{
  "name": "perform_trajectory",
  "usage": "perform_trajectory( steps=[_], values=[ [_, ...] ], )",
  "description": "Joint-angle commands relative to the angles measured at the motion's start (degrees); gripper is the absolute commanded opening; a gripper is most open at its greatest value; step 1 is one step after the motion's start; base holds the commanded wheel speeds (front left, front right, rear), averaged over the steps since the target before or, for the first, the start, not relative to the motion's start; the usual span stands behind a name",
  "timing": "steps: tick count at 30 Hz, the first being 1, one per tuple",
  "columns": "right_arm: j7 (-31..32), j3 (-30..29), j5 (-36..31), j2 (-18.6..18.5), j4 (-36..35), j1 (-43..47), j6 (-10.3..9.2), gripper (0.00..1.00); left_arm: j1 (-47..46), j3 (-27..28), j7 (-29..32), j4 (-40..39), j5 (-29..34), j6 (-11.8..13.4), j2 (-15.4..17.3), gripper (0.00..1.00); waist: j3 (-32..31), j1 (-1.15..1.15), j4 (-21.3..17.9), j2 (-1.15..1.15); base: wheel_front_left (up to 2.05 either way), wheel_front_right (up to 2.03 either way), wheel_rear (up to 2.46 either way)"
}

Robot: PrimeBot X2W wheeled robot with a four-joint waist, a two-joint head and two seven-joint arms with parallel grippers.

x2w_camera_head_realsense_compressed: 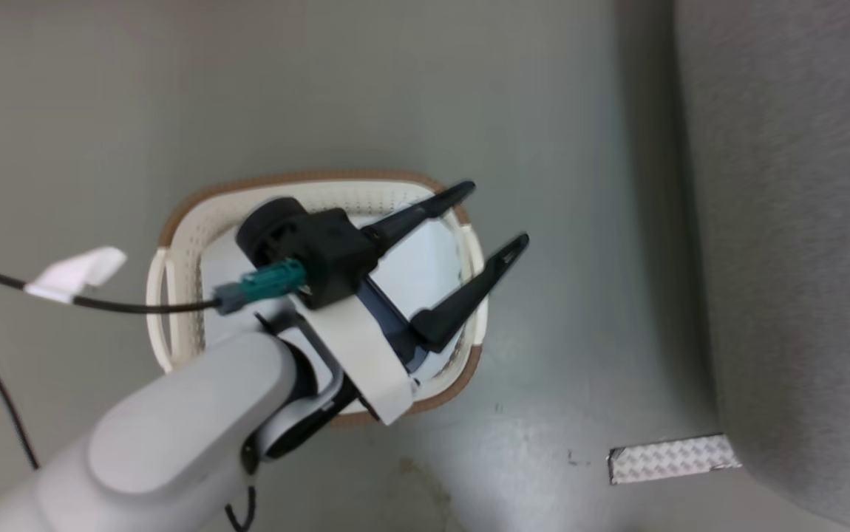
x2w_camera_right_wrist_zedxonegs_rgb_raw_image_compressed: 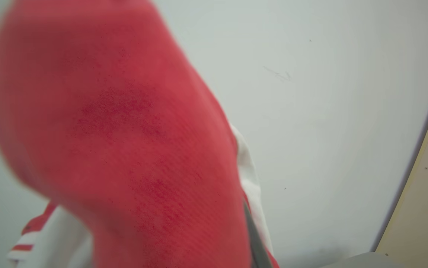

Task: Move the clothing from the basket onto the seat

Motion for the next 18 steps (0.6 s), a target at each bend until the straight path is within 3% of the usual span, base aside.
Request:
perform_trajectory(
  steps=[1, 7, 17, 18],
  values=[
    [0.46, -0.71, -0.73, -0.76, 1.54, -0.68, -0.15, 0.00, -0.45, 0.41, 0.08, -0.95, 0.42, 0.41, 1.23, 1.00, 4.09, -0.02, 2.67, 0.01, 0.00, 0.00, 0.00],
    [0.61, -7.02, -4.19, -3.44, 6.61, -0.62, -0.15, 0.00, 0.04, 1.48, 0.99, -4.98, 0.93, 1.85, 4.24, 1.00, 6.77, -0.02, 3.47, 0.01, 0.00, 0.00, 0.00],
    [-4.47, -16.18, -12.66, 4.84, 20.14, 7.14, -0.15, 0.00, 2.50, 2.88, 2.14, -10.34, -0.51, 5.19, 7.19, 1.00, 7.23, -0.02, 2.74, 0.01, 0.00, 0.00, 0.00],
    [-5.17, -16.18, -14.04, 5.69, 20.95, 7.32, -0.15, 0.31, 2.77, 2.91, 2.17, -10.57, -0.62, 5.45, 7.45, 1.00, 7.00, -0.02, 2.46, 0.01, 0.00, 0.00, 0.00]
  ],
)
